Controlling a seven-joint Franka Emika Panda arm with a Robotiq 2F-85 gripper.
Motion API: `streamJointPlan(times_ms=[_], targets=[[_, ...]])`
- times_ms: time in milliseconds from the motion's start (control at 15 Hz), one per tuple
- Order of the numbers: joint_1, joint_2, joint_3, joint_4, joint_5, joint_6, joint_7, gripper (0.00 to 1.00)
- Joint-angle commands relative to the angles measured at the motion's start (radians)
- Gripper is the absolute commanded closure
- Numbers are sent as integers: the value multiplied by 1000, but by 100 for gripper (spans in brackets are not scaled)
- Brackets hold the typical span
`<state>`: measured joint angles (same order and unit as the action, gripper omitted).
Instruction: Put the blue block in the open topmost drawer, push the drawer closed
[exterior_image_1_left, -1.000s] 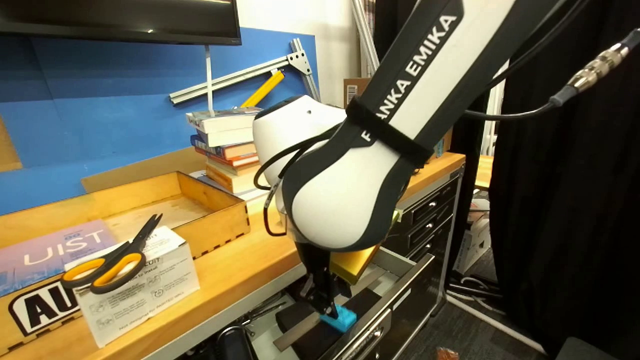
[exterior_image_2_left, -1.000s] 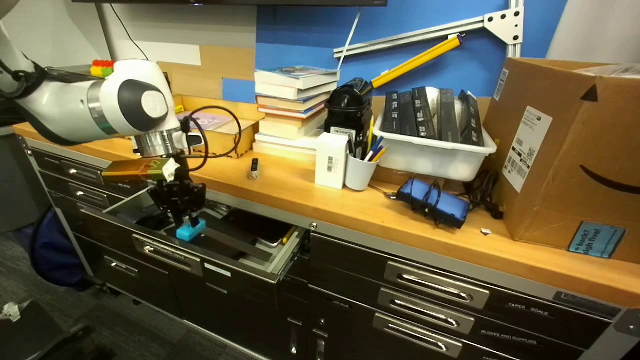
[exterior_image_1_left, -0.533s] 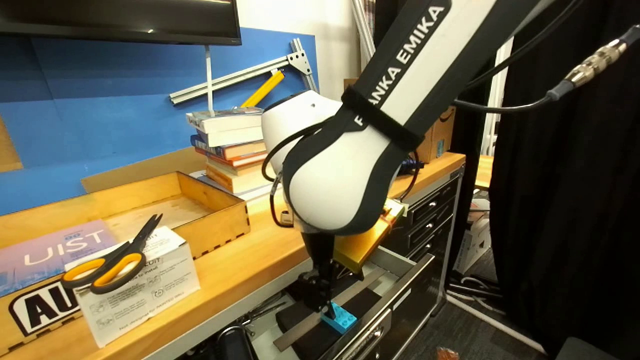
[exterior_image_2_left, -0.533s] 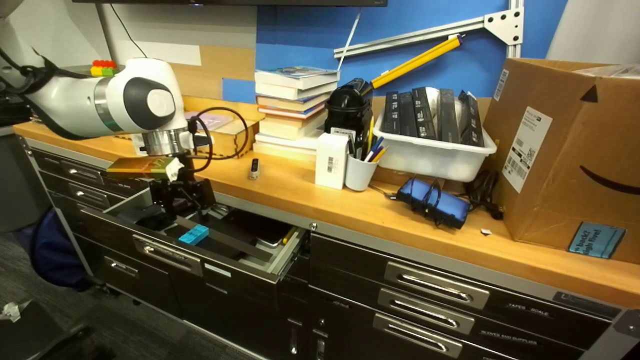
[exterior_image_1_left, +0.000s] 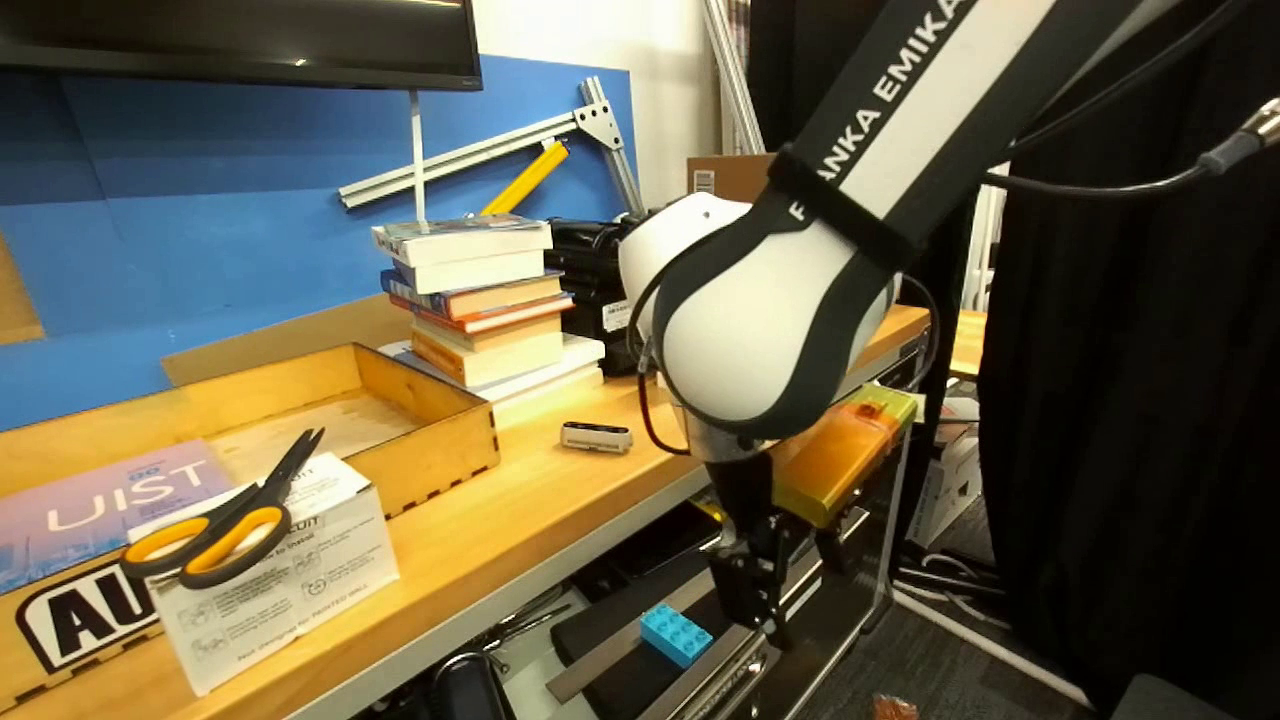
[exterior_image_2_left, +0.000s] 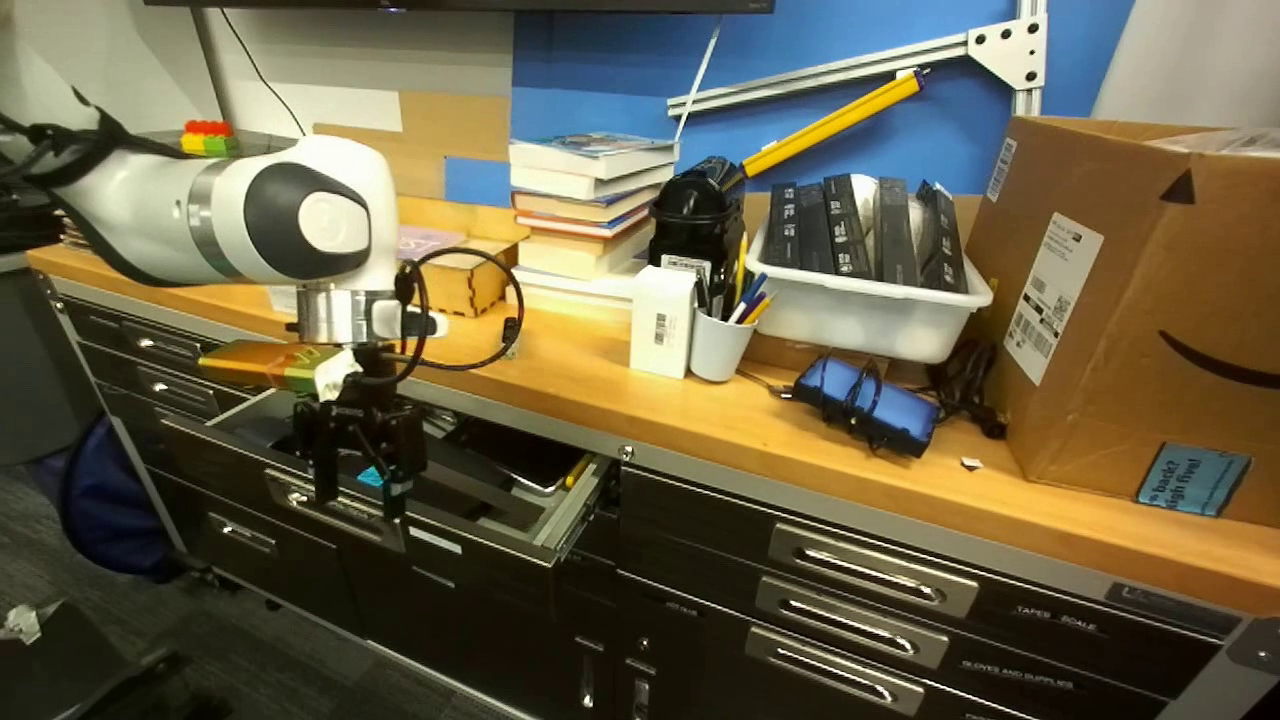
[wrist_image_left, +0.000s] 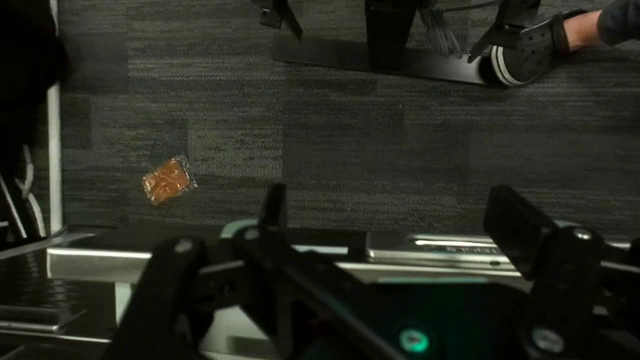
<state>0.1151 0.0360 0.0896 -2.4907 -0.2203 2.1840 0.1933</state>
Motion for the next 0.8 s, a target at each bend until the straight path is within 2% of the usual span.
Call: streamJointPlan(times_ms=[0, 133, 333, 533, 733], targets=[[-5, 26, -8, -47, -84, 45, 141, 0], [0, 62, -13, -42, -136, 71, 224, 0], [7, 111, -24, -6, -154, 118, 313, 0], [23, 166, -29, 52, -148, 166, 370, 0], [55, 203, -22, 125, -164, 164, 398, 0]])
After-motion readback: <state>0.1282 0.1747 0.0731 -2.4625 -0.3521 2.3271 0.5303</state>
